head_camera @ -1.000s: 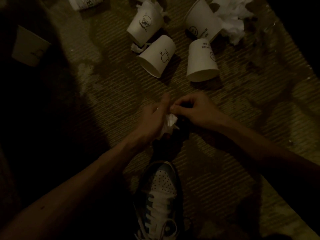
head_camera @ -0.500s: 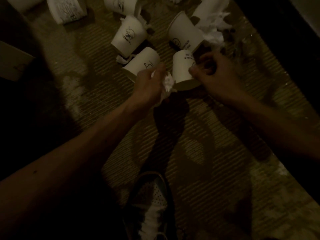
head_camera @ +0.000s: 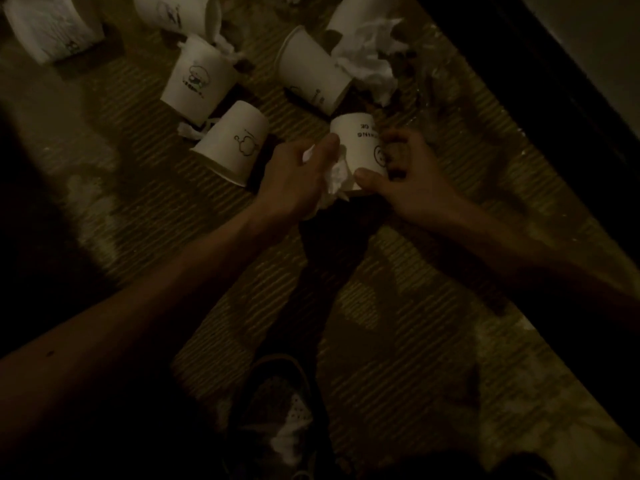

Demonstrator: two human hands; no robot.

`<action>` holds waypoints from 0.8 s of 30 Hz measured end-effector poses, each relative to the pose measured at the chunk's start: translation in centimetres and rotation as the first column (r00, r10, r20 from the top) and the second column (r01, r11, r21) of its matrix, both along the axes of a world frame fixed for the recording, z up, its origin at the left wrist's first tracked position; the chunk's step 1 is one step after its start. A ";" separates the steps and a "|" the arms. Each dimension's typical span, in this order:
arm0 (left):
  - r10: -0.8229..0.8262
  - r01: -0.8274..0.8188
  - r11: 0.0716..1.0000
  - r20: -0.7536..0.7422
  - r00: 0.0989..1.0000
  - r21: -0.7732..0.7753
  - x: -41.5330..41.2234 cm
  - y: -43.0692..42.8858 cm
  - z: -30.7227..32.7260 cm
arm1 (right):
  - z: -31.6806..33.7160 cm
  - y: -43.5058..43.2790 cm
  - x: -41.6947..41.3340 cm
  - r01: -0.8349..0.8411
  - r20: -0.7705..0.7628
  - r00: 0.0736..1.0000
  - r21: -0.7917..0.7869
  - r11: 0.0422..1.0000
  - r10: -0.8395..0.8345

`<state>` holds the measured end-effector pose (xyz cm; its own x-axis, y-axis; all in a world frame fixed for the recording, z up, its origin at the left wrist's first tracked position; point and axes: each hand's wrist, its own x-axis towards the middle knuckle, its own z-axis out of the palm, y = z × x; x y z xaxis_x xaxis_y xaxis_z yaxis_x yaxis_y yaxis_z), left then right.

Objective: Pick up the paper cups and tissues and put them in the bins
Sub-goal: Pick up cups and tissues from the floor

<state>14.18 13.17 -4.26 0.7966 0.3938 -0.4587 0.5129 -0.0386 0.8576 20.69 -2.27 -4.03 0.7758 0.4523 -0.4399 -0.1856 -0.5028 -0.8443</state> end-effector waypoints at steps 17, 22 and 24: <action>-0.864 0.762 0.489 0.353 0.358 0.424 4.7 -29.5 25.6 | 27.6 -32.6 -11.7 0.544 0.263 0.786 0.134 0.828 -0.559; -0.909 0.838 0.290 0.407 0.090 0.463 0.8 -42.3 29.4 | 30.6 -42.3 -19.3 0.692 0.310 0.627 0.198 0.694 -0.715; -0.906 0.885 0.188 0.424 -0.012 0.426 -1.9 -48.5 29.4 | 31.0 -46.7 -23.3 0.770 0.328 0.513 0.233 0.594 -0.794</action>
